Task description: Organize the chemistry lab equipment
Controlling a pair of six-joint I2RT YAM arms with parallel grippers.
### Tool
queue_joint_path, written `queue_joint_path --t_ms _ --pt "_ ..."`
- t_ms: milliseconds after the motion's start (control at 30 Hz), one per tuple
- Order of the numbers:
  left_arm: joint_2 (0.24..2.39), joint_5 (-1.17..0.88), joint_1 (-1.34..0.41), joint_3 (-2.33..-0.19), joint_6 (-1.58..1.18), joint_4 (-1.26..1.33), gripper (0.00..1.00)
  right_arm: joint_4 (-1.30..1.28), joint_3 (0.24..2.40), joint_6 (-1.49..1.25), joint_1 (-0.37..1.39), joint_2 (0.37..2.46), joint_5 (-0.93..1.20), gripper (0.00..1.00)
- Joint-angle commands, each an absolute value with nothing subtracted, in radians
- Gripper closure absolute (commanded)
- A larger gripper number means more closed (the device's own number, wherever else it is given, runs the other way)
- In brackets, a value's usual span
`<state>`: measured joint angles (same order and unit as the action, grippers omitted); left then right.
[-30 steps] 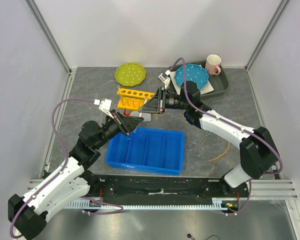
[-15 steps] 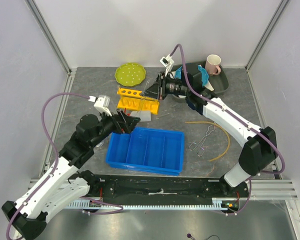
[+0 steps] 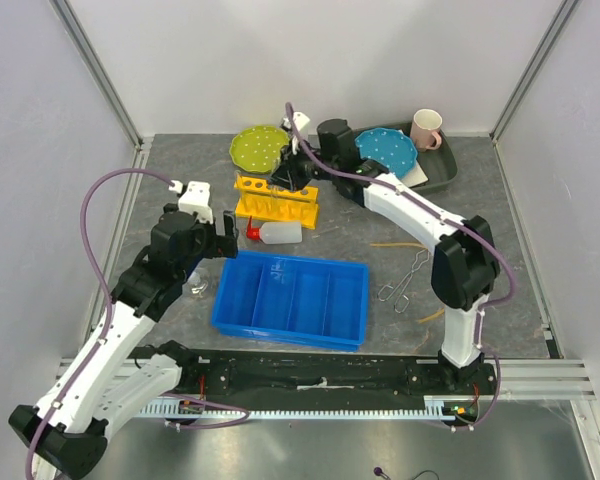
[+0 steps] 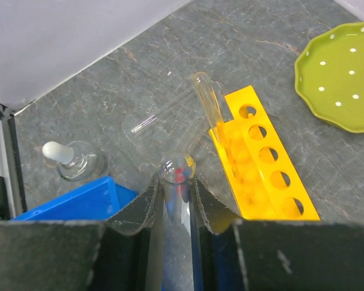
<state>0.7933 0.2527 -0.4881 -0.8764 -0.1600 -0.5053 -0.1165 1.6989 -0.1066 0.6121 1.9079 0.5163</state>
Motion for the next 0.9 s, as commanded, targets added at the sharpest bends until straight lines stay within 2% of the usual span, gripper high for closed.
queue_joint_path --t_ms 0,267,867 --pt "0.766 0.301 -0.416 -0.848 -0.054 -0.497 0.0 -0.009 1.787 -0.046 0.647 1.997 0.479 0.89" --pt "0.695 0.314 -0.356 -0.727 -0.078 -0.46 0.0 0.074 1.894 -0.015 0.675 2.132 0.45 0.88" --pt "0.703 0.337 -0.354 -0.686 -0.098 -0.423 0.0 0.118 2.0 -0.008 0.692 2.27 0.353 0.87"
